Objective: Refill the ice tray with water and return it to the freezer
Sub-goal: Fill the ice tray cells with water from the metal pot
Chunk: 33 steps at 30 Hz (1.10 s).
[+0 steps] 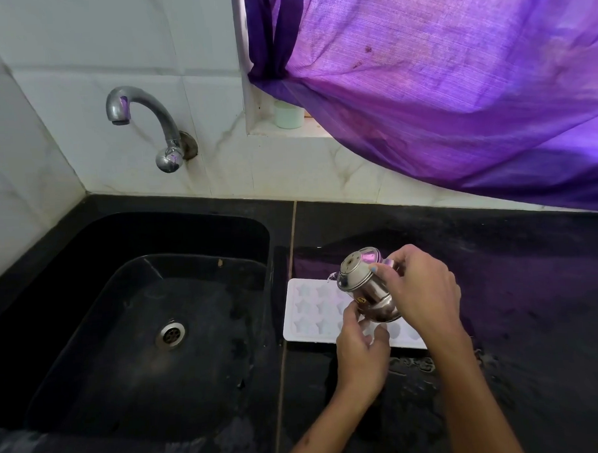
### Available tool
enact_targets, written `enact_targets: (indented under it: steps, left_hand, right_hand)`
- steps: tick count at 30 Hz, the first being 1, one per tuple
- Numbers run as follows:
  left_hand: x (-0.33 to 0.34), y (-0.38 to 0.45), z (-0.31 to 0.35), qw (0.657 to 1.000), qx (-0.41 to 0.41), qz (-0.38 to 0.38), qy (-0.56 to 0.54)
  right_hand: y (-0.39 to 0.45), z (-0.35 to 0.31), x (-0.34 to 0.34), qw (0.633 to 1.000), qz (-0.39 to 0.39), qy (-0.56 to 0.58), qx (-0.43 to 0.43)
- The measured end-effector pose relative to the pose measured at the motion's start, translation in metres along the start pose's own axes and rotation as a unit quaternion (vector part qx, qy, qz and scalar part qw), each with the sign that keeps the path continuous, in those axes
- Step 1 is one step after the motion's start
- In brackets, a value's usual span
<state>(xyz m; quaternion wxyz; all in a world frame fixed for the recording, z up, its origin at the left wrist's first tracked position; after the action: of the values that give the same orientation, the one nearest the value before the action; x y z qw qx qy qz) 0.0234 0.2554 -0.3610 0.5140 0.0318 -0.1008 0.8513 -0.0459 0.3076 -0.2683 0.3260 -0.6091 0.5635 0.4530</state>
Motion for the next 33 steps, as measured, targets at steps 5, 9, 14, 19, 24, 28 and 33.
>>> enact_targets:
  steps: [5, 9, 14, 19, 24, 28, 33]
  left_hand:
    - [-0.001, -0.004, 0.005, 1.0, 0.013, 0.01, -0.004]
    - [-0.003, -0.005, 0.01, 0.999, 0.025, 0.021, -0.008]
    - [-0.011, -0.004, 0.012, 0.999, 0.021, 0.028, -0.009]
    - [-0.021, 0.001, 0.011, 0.999, 0.01, 0.026, -0.018]
    - [-0.027, 0.005, 0.007, 1.0, 0.0, 0.016, -0.024]
    - [-0.029, 0.009, 0.005, 0.999, -0.008, 0.013, -0.03]
    - [-0.028, 0.01, 0.002, 0.999, -0.01, 0.013, -0.034]
  right_hand:
    - [-0.001, 0.004, -0.002, 0.999, 0.01, 0.036, 0.013]
    - [-0.002, 0.001, -0.005, 0.997, 0.014, 0.068, 0.019]
    - [-0.003, -0.009, -0.002, 0.999, -0.001, 0.053, -0.01]
    - [-0.003, -0.022, 0.006, 0.999, -0.008, 0.024, -0.024]
    - [-0.003, -0.03, 0.011, 1.0, -0.001, -0.005, -0.028]
    - [-0.003, -0.032, 0.013, 1.0, 0.001, -0.018, -0.026]
    - [-0.003, -0.032, 0.015, 0.999, 0.004, -0.027, -0.023]
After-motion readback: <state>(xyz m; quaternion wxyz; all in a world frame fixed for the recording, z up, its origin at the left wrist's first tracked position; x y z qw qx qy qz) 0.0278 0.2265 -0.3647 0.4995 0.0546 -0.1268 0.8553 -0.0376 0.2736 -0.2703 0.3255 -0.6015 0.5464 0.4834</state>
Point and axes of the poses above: each hand's wrist, its own y-axis towards the middle knuckle, its own x-axis out of the palm, z = x × y, the point moved 1 cm from there along y, towards the middle knuckle, and after that the axes turned 9 degrees about -y, right-handed, at the moved point
